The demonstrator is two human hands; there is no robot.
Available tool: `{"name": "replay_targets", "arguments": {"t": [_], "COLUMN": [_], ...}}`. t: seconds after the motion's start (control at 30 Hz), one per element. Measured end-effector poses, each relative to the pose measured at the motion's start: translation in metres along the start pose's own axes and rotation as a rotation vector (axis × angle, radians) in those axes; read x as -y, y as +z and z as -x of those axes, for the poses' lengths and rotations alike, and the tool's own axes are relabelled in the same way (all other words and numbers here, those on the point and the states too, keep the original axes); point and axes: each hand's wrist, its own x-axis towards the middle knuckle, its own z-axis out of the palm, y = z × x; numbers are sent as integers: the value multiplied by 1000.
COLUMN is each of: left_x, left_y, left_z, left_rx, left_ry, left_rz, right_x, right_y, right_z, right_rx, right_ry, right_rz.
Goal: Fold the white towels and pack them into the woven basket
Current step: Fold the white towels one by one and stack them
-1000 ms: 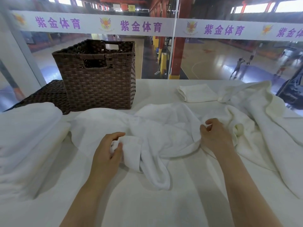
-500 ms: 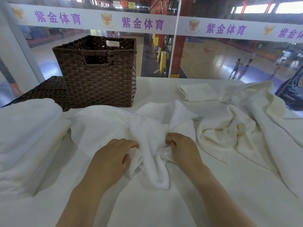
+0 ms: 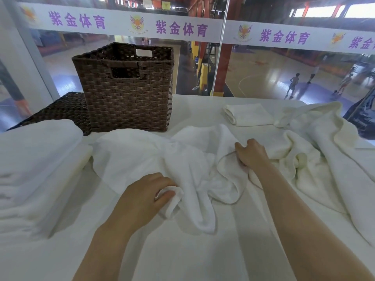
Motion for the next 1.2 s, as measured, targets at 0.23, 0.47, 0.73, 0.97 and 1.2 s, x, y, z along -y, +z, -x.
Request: {"name": "replay_targets", "arguments": {"t": [0.23,0.47,0.73,0.97,1.2], "left_x": [-1,-9,-22,-19,-16], "left_y": [-2,-8,-9,-7,-1], "left_z": [0,1,0,-3,-5], "left_rx": [-138,-369,-379,-363,-348], "left_ry": [35,-21,-11,45,118], "left_rz": [31,67,384,366,353], "right_x": [14,46,63,42,36], "right_y": [21,14,29,58,65], "right_z": [-16,30,140,161,161], "right_rx": [-99,-356,145,345,372], "right_ry": [-126,-627,-633,-447,-378], "right_rz": [105,-454,-683,-817,-824]}}
